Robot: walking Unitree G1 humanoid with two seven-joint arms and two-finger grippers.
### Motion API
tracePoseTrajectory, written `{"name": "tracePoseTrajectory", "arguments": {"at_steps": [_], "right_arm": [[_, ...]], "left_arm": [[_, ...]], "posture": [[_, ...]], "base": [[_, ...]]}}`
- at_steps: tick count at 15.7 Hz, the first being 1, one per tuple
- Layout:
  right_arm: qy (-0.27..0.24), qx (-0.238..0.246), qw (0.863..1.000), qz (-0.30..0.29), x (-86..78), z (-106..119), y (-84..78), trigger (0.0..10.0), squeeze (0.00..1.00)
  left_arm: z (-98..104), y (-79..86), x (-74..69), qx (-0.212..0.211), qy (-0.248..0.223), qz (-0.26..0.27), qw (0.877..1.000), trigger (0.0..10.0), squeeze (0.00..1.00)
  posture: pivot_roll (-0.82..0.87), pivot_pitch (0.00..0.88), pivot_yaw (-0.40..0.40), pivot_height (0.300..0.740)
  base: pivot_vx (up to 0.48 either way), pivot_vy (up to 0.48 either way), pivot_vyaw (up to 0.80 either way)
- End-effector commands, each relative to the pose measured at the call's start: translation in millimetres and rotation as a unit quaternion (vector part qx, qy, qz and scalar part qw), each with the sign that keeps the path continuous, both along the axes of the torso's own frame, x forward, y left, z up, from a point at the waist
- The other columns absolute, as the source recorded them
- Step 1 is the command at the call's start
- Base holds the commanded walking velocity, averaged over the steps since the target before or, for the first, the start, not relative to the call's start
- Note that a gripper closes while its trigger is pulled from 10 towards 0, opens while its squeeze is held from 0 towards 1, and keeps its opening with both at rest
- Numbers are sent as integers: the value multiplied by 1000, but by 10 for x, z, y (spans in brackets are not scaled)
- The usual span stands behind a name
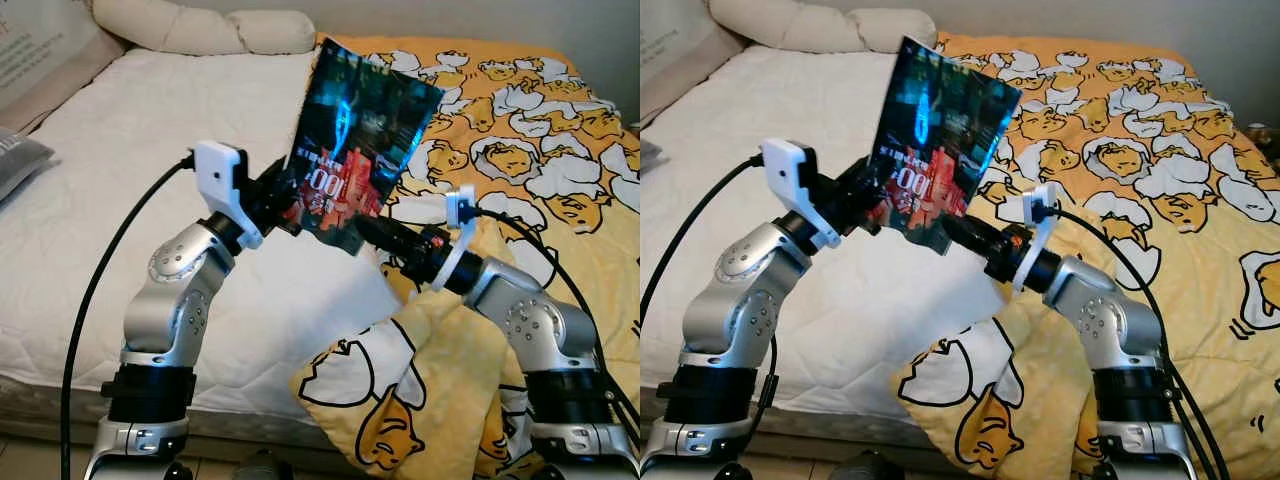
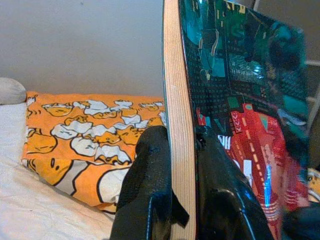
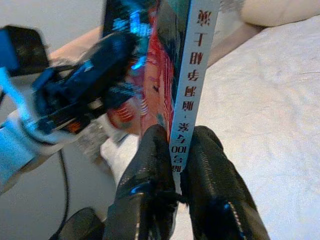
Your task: Clean up the room
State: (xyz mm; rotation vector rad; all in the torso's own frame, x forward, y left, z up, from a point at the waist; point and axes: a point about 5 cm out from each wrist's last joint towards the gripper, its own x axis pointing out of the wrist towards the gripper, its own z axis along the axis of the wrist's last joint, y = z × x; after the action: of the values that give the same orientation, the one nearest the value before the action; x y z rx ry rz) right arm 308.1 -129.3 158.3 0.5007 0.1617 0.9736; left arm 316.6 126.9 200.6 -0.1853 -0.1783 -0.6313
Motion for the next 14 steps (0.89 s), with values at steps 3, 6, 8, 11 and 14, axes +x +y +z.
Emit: {"name": "tracePoseTrajectory", "arguments": {"at_steps": [3,6,8,11,14], "right_arm": [[-7,-17,997,-78,92,17,-120,10000,1000],[5,-34,990,-137,54,-79,-307,10000,1000],[12,-53,983,-176,-50,-140,-465,10000,1000],[6,-118,963,-242,-181,-181,-549,10000,690],[19,-159,945,-285,-308,-271,-422,10000,0]], "left_arm": [[39,42,44,-11,2,11,1000,0,0],[36,75,55,4,-1,19,1000,0,0],[-11,108,52,40,-7,32,999,0,0],[-163,142,28,132,-17,64,989,0,0],[-302,194,22,169,8,119,979,10000,0]], "posture": [[46,0,30,740],[46,0,33,740],[40,0,38,740],[28,0,43,740],[16,0,45,740]], "base": [[0,0,0],[0,0,0],[0,0,0],[0,0,0],[0,0,0]]}}
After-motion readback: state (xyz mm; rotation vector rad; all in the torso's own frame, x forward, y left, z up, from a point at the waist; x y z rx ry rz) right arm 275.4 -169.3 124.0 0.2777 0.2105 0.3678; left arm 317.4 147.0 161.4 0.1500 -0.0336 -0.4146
